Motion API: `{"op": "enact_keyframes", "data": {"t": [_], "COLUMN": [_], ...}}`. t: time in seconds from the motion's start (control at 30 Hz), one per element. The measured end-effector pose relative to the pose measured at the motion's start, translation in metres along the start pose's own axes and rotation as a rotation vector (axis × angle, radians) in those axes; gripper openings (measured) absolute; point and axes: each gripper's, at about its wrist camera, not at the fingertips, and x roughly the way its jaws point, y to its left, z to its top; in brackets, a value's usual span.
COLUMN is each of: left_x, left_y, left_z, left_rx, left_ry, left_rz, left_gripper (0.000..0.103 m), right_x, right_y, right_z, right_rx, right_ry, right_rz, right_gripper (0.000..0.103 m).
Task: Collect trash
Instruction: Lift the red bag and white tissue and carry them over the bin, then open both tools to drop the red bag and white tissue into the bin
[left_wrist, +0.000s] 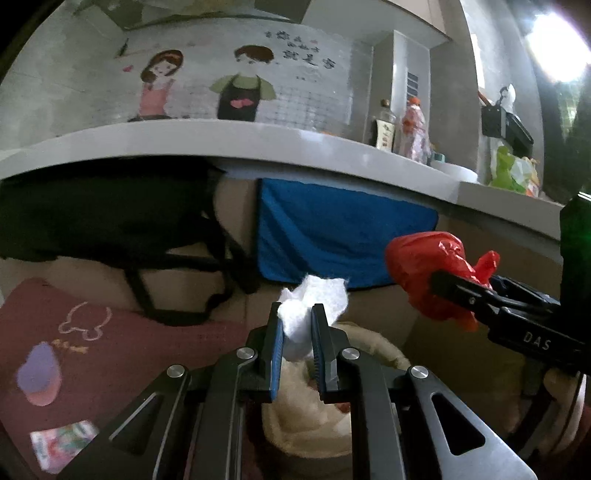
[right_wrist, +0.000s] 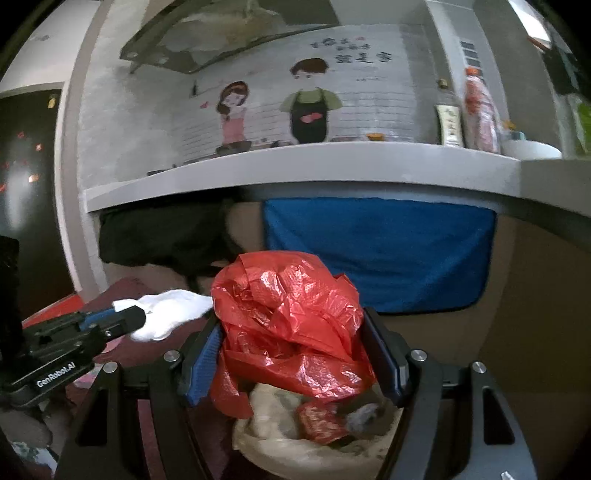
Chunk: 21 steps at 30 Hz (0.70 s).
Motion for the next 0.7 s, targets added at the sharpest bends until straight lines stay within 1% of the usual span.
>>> {"op": "enact_keyframes", "data": {"t": [0.1,0.23,0.6,0.67,0.7], "left_x": [0.023,0.049,0.103,0.111,0.118], "left_y": [-0.008,-0.010,-0.005,-0.002,0.001], "left_z": [-0.003,-0.010,-0.022,-0.023,-0.024], "left_rx": [0.013,0.012,-0.027,-0.043,-0.057], "left_ry": [0.028,0.069,0.154,0.171,0.194], "left_rz": [-0.013,-0.026,-0.075,-0.103,-0.146], "left_gripper": [0.015,0.015,0.015,0.016,0.017], "right_x": [0.009,0.027,0.069,0.077,0.080], "right_y": [-0.016,-0.036,-0.057,-0.061,-0.062], "right_z": [-0.007,-0.018,-0.035,-0.038,-0.039], "right_rx": [0.033,0.091,0.116,0.125,0.128], "right_ry": [0.019,0.056,0.130,0.142,0.145], "right_rz": [-0.019,-0.018,-0.046,-0.046,-0.046], "right_gripper": [0.068,0.068,0.069,0.071,0.072]}}
